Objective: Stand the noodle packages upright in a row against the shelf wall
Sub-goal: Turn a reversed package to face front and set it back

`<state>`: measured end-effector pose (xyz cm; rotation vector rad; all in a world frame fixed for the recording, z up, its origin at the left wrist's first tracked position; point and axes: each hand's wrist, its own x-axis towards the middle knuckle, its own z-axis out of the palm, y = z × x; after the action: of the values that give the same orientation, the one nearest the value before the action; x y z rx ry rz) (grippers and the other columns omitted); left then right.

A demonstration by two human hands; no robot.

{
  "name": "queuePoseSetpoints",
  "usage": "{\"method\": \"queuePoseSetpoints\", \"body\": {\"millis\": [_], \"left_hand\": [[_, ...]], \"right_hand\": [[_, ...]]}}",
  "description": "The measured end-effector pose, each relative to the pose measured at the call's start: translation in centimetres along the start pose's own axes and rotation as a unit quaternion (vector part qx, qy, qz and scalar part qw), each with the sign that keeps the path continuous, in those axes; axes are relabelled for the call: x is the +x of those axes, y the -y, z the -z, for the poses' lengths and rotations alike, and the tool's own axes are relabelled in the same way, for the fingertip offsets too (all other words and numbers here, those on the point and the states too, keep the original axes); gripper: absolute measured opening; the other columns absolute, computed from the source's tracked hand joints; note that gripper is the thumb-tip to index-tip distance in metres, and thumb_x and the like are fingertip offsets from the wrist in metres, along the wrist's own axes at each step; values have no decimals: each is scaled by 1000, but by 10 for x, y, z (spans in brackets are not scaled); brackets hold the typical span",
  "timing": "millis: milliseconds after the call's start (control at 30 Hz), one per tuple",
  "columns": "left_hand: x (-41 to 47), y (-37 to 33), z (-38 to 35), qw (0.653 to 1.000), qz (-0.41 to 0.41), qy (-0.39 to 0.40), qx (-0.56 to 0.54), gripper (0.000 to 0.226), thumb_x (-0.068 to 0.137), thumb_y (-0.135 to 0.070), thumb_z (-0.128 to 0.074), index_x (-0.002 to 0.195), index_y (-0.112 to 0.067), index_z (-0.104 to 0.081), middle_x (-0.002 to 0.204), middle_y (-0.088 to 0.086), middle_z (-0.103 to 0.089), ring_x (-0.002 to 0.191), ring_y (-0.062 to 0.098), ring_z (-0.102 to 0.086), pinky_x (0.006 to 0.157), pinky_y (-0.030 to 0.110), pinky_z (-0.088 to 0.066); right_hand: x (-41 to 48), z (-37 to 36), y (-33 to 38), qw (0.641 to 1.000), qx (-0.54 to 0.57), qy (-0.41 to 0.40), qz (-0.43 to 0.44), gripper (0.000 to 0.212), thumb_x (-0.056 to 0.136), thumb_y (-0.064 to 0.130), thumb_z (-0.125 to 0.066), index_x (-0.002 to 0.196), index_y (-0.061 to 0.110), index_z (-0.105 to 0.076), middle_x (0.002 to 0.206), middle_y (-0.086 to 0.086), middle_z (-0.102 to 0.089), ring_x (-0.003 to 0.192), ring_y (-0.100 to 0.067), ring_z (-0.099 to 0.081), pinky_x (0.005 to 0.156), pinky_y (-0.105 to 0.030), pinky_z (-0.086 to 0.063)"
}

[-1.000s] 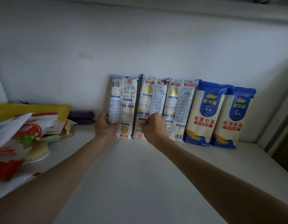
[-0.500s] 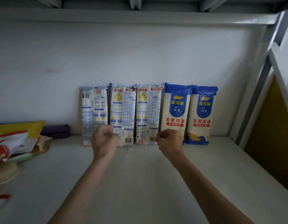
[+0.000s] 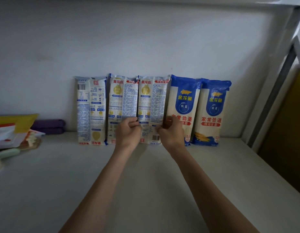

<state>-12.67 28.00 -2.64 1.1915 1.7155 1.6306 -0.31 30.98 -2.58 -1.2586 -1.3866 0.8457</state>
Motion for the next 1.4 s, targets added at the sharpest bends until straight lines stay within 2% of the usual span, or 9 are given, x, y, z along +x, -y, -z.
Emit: {"method": "queuePoseSetpoints", "body": {"millis": [100,200,300,433,633,967,1100,1233,1400], "left_hand": [[-2,-8,-4,999,-3,34,5,41,88,-7,-59,127,-20,-58,114,-9,-64,92,5,-60,76,18,-47],[-7,-13,-9,998,-2,66,15,27,90,-10,-59,79,-35,-56,80,-20,-56,70,-7,-50,64,18,-43],[-12,-19,-7,998,7,43,38,37,89,-11,-54,62,-33,-44,66,-16,-50,61,0,-48,65,23,-44],[-12,-23,0,999,24,15,34,26,88,-12,-54,65,-25,-52,69,-7,-57,63,9,-54,63,29,-49],[-2,-20,2,999,36,-5,20,21,84,-8,-52,76,-17,-68,77,6,-69,72,24,-64,62,35,-50],[2,-45,12,984,22,101,-148,12,94,-15,-58,93,-9,-68,87,11,-74,81,25,-71,69,33,-57],[3,-43,13,962,10,136,-237,17,96,-10,-54,108,-9,-67,104,11,-73,96,26,-70,85,38,-55],[5,-45,16,932,31,211,-292,13,88,-12,-63,100,-12,-66,92,4,-72,96,21,-64,95,39,-46],[3,-46,23,910,18,281,-305,25,76,-24,-67,96,-9,-66,87,3,-71,83,17,-62,81,29,-47]], "right_hand": [[1,-2,-4,998,31,43,20,50,86,-6,-56,132,11,-49,124,-6,-63,113,-22,-60,90,-40,-56],[5,-3,-7,996,16,55,61,45,85,-6,-54,126,12,-54,116,-5,-66,107,-20,-63,85,-36,-57],[9,1,-7,996,-27,56,70,24,86,-3,-56,107,8,-62,102,-5,-68,99,-23,-65,78,-34,-58],[14,7,-3,997,-24,56,46,2,90,9,-61,91,8,-62,92,-5,-67,91,-25,-66,76,-45,-60],[6,7,3,998,41,50,12,15,90,8,-60,76,11,-54,93,-11,-70,90,-29,-68,74,-50,-60],[19,37,5,990,106,55,-70,17,95,10,-54,80,8,-62,78,-4,-68,74,-18,-64,67,-32,-55],[21,37,8,953,217,150,-151,15,94,8,-51,103,3,-62,85,-10,-73,77,-21,-70,72,-36,-57],[10,33,5,896,309,241,-208,16,91,20,-54,87,5,-58,70,-10,-68,59,-22,-67,61,-33,-56],[20,16,-9,788,349,443,-247,64,54,34,-90,99,6,-55,86,-9,-68,73,-23,-66,71,-36,-57]]}}
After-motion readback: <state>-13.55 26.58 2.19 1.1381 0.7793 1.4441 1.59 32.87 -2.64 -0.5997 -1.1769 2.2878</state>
